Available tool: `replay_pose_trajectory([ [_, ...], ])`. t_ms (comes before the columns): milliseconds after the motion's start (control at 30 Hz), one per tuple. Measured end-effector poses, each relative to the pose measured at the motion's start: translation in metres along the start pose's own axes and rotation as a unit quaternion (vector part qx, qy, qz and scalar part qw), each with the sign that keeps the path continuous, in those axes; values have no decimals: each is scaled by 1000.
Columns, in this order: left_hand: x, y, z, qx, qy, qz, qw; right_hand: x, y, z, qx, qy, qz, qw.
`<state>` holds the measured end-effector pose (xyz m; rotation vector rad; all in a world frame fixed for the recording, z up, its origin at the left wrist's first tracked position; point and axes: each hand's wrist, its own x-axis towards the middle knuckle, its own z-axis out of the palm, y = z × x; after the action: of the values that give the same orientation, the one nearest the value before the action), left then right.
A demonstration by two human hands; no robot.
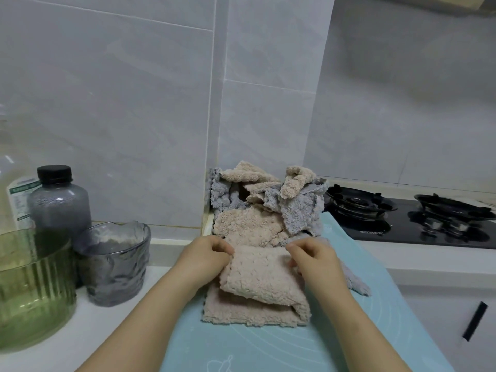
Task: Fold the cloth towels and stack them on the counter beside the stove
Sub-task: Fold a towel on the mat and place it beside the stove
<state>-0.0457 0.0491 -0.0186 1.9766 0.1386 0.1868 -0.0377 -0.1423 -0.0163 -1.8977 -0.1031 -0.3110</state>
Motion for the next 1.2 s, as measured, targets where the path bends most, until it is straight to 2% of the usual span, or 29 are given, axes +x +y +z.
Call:
replay_pose_trajectory([
  [133, -4, -3, 5, 203, 7, 4, 979, -5, -1, 5, -58, -71, -11, 996],
  [233, -7, -3, 15, 283, 11, 4, 959, -4, 1, 6, -88, -78, -24, 993],
  [333, -5, -5, 16, 250, 27, 22, 968, -3, 4, 7, -75, -79, -14, 994],
  [467, -4, -4, 17, 126, 47, 72, 988, -4, 4, 6, -70, -85, -12, 994],
  [733, -4, 7, 8, -53, 98, 43, 993, -7, 1, 6, -52, -92, -23, 994],
  [867, -4, 2, 6, 84, 109, 30, 990, -8, -1, 6, -54, -91, -39, 994],
  [1000, -8, 5, 10, 12, 36, 50, 998, -8, -1, 7, -66, -100, -51, 992],
  [1133, -4, 0, 6, 120, 49, 96, 987, -9, -2, 6, -39, -75, -66, 994],
  [1200, -3, -3, 3, 163, 30, 104, 981, -8, -2, 4, -46, -85, -67, 993],
])
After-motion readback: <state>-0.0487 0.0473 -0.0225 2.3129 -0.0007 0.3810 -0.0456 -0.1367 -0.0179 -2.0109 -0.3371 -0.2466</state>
